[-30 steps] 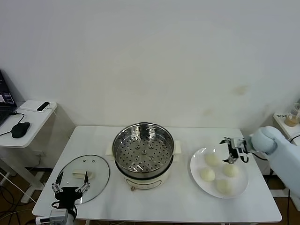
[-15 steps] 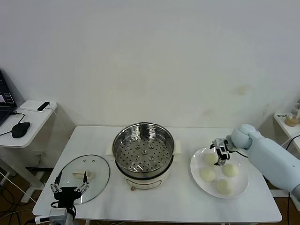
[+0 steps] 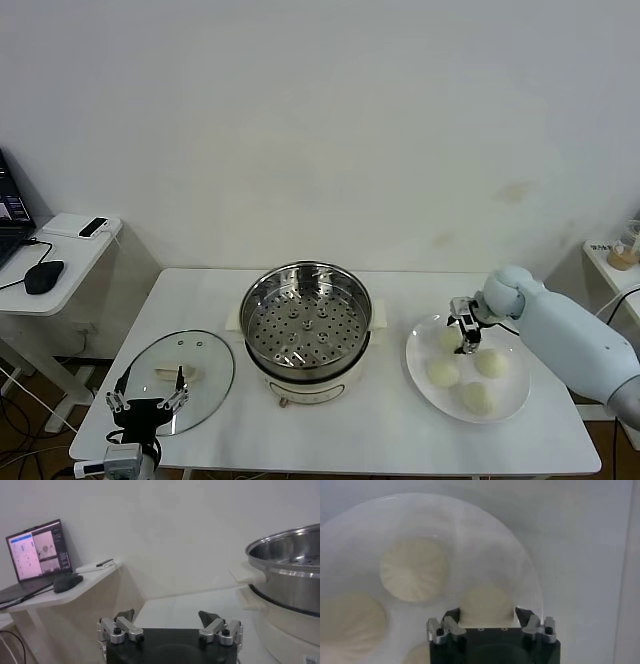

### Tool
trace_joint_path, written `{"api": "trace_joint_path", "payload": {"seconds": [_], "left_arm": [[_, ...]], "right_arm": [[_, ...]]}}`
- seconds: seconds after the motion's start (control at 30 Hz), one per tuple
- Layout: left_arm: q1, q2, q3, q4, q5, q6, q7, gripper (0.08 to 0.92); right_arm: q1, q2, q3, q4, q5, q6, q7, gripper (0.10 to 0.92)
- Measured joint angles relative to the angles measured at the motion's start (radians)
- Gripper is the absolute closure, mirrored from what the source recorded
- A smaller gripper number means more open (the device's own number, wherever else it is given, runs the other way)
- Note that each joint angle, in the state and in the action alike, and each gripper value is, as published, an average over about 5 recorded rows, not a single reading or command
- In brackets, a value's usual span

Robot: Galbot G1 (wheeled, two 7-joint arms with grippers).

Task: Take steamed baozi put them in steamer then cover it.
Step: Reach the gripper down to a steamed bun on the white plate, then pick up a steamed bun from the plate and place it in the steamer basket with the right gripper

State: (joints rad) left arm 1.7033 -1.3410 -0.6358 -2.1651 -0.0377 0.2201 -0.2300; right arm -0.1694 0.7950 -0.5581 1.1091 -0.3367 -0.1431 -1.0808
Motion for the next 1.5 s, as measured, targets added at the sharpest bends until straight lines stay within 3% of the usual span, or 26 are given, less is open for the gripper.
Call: {"api": "trace_joint_path", "payload": {"seconds": [0.43,0.87,1.23,1.5], "left_arm": [[-0.003,0.007,-0.001,-0.004,-0.001,0.011,-0.003,0.177],[0.0,0.034,-0.002,-0.003,-0.022,0.017,-0.002,0.177],[0.012,0.057,-0.026,-0.022,-0.049,0.017,0.005,0.177],[0.013,0.062,-0.046,-0.039,-0.058,0.02,0.007,0.177]], "right_arm": [[0.066,-0.056,-0.055,0.056,0.059,0.007,-0.024,0.462],[0.32,-0.097,-0.184,0.166,0.257,-0.009,-0.026,0.457],[0.618,0.026,-0.378,0.214,0.454,0.003,0.017,0.457],[0.716,0.187,-0.507,0.192,0.52,0.047,0.062,0.457]]}}
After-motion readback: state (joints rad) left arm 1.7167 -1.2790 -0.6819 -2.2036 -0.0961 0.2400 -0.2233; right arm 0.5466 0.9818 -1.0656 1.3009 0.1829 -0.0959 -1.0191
